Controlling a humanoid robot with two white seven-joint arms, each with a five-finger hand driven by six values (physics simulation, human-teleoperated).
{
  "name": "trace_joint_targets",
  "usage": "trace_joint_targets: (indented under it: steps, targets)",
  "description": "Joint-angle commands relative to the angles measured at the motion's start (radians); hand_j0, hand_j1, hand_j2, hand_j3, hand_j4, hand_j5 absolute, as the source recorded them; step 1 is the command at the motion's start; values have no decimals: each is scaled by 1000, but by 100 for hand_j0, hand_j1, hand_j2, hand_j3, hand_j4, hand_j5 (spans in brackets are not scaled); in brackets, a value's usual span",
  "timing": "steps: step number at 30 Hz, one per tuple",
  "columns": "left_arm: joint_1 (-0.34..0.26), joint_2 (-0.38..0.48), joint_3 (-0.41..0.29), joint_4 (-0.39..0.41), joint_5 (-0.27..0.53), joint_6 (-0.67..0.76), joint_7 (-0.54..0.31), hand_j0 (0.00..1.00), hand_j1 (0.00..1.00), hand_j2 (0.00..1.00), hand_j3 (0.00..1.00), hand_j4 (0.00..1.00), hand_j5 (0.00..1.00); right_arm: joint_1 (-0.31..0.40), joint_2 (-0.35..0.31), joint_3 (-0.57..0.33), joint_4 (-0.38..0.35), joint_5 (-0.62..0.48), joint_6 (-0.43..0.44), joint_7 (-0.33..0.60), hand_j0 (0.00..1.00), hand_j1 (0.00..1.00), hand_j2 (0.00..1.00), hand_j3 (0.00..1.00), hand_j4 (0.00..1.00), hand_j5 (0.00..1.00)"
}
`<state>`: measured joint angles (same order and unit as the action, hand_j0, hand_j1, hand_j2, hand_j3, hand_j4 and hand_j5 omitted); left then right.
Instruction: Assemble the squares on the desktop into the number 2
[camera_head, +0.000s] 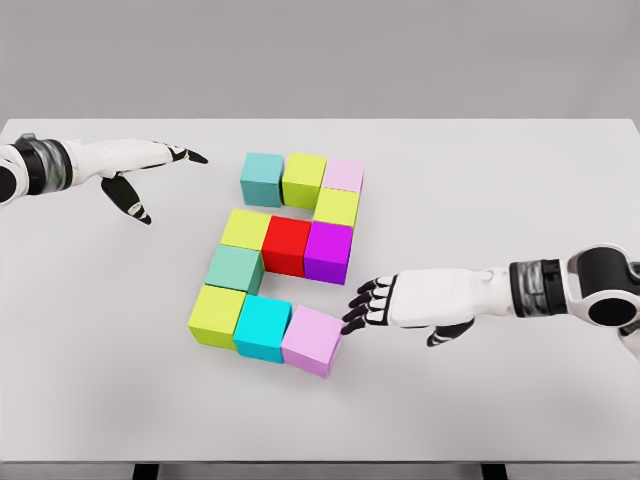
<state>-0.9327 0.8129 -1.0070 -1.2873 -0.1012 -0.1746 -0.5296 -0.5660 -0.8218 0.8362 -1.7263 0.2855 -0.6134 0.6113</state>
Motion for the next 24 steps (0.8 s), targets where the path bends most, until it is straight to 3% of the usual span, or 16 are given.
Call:
trace_joint_targets:
  steps: [1, 4, 7, 16, 24]
  targets:
    - [0, -1, 1, 5, 0, 1, 0, 100, 100, 100, 100, 100, 100, 0, 3, 0, 1, -6, 3, 0, 100, 100, 100, 100, 100, 100]
    - [-6, -18, -1, 34, -3, 3, 0, 100, 100, 100, 100, 100, 100, 0, 3, 0, 1, -8, 3, 0, 100, 100, 100, 100, 100, 100]
    - [-29, -109, -2, 171, -8, 0, 0, 100, 100, 100, 100, 100, 100, -6, 4, 0, 1, -8, 3, 0, 100, 100, 100, 100, 100, 100]
    - [-25, -133, -8, 171, -9, 0, 0, 100, 100, 100, 100, 100, 100, -8, 7, -2, 4, -9, 3, 0, 100, 100, 100, 100, 100, 100]
    - [-23, -173, -8, 181, -92, 12, -1, 100, 100, 100, 100, 100, 100, -6, 3, -42, 62, -8, 3, 0, 100, 100, 100, 100, 100, 100]
